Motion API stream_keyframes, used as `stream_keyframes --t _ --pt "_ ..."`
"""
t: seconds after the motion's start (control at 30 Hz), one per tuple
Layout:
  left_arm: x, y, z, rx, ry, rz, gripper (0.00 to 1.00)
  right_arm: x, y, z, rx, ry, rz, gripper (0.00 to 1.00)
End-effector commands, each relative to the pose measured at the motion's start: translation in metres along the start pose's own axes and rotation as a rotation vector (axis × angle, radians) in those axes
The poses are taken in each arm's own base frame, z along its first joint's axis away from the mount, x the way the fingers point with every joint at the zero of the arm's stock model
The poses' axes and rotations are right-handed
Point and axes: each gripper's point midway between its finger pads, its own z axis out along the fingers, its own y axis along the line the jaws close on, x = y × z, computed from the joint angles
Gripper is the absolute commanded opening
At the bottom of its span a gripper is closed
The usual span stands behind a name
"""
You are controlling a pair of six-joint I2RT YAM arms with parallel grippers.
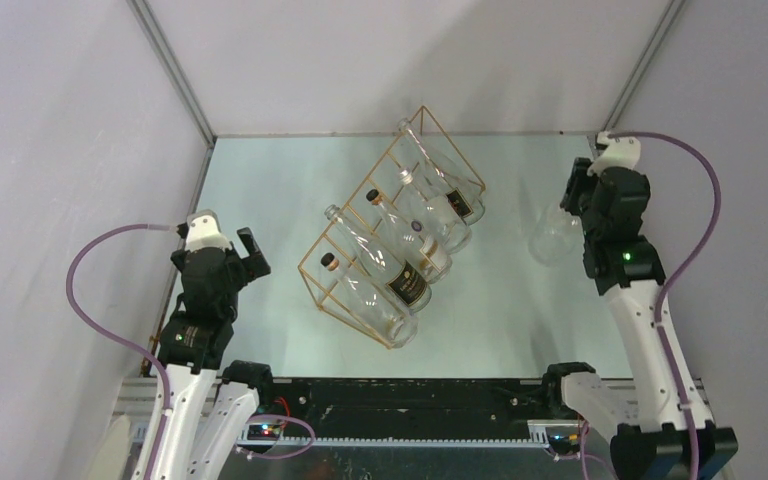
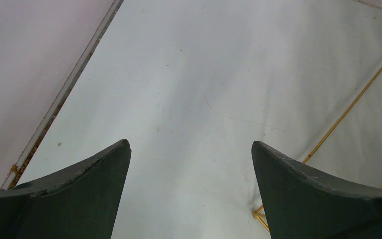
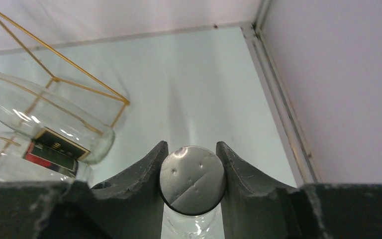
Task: Take the wine bottle off the wine rack
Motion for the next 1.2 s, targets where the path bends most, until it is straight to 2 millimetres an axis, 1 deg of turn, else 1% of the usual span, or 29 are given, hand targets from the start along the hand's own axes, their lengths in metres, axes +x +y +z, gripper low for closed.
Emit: stream_keyframes --t 0.0,0.03,0.07,0.1,0.13,0.17,0.2,0.23,0.27,0.33,0.4,0.43,0.47,0.6,0.7,0.83,0.93,0.97,1.07,1.13,1.17 --pt "-0.006 -0.001 0.000 0.012 -0.028 0.004 0.98 -0.040 -0.029 -0.032 0.103 -0.180 0.116 0.00" --pt "-0.005 -0.002 0.000 0.013 -0.028 0.004 0.98 -0.031 -0.037 -0.032 0.133 -0.166 0.123 0.00" --pt "-0.005 -0.002 0.000 0.017 -0.028 0.005 0.98 -0.029 -0.042 -0.037 0.153 -0.172 0.137 0.00" --pt "-0.005 -0.003 0.000 0.019 -0.027 0.007 0.98 -0.019 -0.049 -0.036 0.181 -0.157 0.149 0.00" --pt "-0.005 -0.003 0.000 0.020 -0.026 0.008 0.98 -0.017 -0.055 -0.040 0.206 -0.162 0.159 0.00" --pt "-0.005 -0.004 0.000 0.023 -0.026 0.009 0.98 -0.007 -0.063 -0.038 0.234 -0.147 0.169 0.00" --pt "-0.004 -0.004 0.000 0.024 -0.024 0.010 0.98 -0.005 -0.067 -0.041 0.252 -0.155 0.176 0.00" --pt "-0.004 -0.005 0.000 0.024 -0.023 0.012 0.98 0.003 -0.074 -0.040 0.278 -0.146 0.181 0.00" --pt "-0.004 -0.005 0.000 0.025 -0.022 0.012 0.98 0.006 -0.079 -0.041 0.297 -0.147 0.185 0.00" --pt "-0.003 -0.005 0.001 0.026 -0.018 0.015 0.98 0.015 -0.096 -0.041 0.363 -0.137 0.197 0.00" --pt "-0.003 -0.006 0.001 0.026 -0.017 0.017 0.98 0.026 -0.109 -0.040 0.411 -0.126 0.206 0.00" --pt "-0.002 -0.006 0.002 0.026 -0.014 0.019 0.98 0.024 -0.113 -0.040 0.422 -0.143 0.211 0.00" --pt "-0.002 -0.007 0.002 0.026 -0.012 0.020 0.98 0.026 -0.119 -0.039 0.444 -0.149 0.215 0.00" --pt "-0.001 -0.008 0.002 0.030 -0.006 0.027 0.98 0.032 -0.135 -0.039 0.498 -0.152 0.211 0.00" --pt "0.000 -0.008 0.003 0.027 -0.004 0.030 0.98 0.039 -0.144 -0.039 0.547 -0.138 0.203 0.00" --pt "0.000 -0.007 0.003 0.024 -0.005 0.032 0.98 0.049 -0.151 -0.039 0.585 -0.128 0.201 0.00" --pt "0.000 -0.008 0.003 0.024 -0.005 0.033 0.98 0.060 -0.152 -0.038 0.596 -0.110 0.207 0.05" --pt "0.000 -0.008 0.003 0.023 -0.005 0.033 0.98 0.064 -0.153 -0.038 0.601 -0.102 0.208 0.08" --pt "0.001 -0.008 0.003 0.025 -0.003 0.034 0.98 0.070 -0.154 -0.038 0.615 -0.089 0.217 0.15" --pt "0.001 -0.008 0.003 0.026 -0.003 0.034 0.98 0.074 -0.154 -0.038 0.619 -0.076 0.218 0.21" --pt "0.001 -0.008 0.003 0.027 -0.003 0.034 0.98 0.075 -0.154 -0.038 0.619 -0.071 0.219 0.29"
